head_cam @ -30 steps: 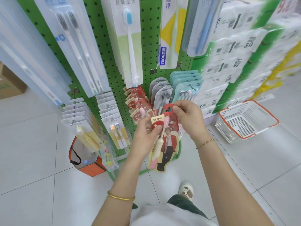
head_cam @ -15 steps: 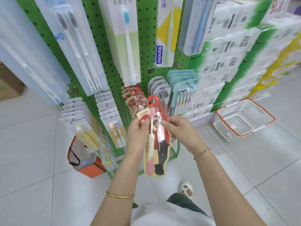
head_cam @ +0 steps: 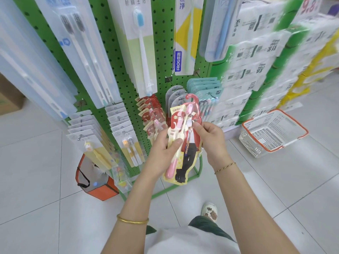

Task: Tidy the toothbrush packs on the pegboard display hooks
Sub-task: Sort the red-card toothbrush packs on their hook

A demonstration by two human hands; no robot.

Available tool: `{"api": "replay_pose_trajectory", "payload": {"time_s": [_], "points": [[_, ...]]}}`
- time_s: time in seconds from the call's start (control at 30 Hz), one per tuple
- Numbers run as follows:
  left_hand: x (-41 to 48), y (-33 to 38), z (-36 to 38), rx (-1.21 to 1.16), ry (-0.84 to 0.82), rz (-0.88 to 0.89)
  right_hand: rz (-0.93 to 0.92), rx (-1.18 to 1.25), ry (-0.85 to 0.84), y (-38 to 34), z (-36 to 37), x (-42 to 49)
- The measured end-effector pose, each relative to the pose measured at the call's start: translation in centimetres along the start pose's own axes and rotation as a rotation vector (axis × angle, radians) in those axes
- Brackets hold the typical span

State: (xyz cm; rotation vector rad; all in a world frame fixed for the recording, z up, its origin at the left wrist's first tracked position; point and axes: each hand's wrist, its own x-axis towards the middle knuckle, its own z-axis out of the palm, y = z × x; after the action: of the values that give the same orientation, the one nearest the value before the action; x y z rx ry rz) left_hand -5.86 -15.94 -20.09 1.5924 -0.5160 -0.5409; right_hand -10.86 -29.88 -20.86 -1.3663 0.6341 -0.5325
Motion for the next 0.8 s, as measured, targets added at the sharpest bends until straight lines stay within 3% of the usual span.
{"api": "replay_pose_trajectory", "payload": {"time_s": [0.4,0.63,0.8], "points": [[-0.2,0.7,-2.2,0.072,-0.213,-0.099,0.086,0.14,0.186,1.0,0.0,0.8],[-0.2,1.0,-1.9,0.53,-0.213,0.013,0.1,0.192,0.347,0.8,-0.3,1.6],[0.0,1.6,-1.4,0.93,-0.083,0.156,0.084,0.21,0.334,0.7,0.5,1.3]]}}
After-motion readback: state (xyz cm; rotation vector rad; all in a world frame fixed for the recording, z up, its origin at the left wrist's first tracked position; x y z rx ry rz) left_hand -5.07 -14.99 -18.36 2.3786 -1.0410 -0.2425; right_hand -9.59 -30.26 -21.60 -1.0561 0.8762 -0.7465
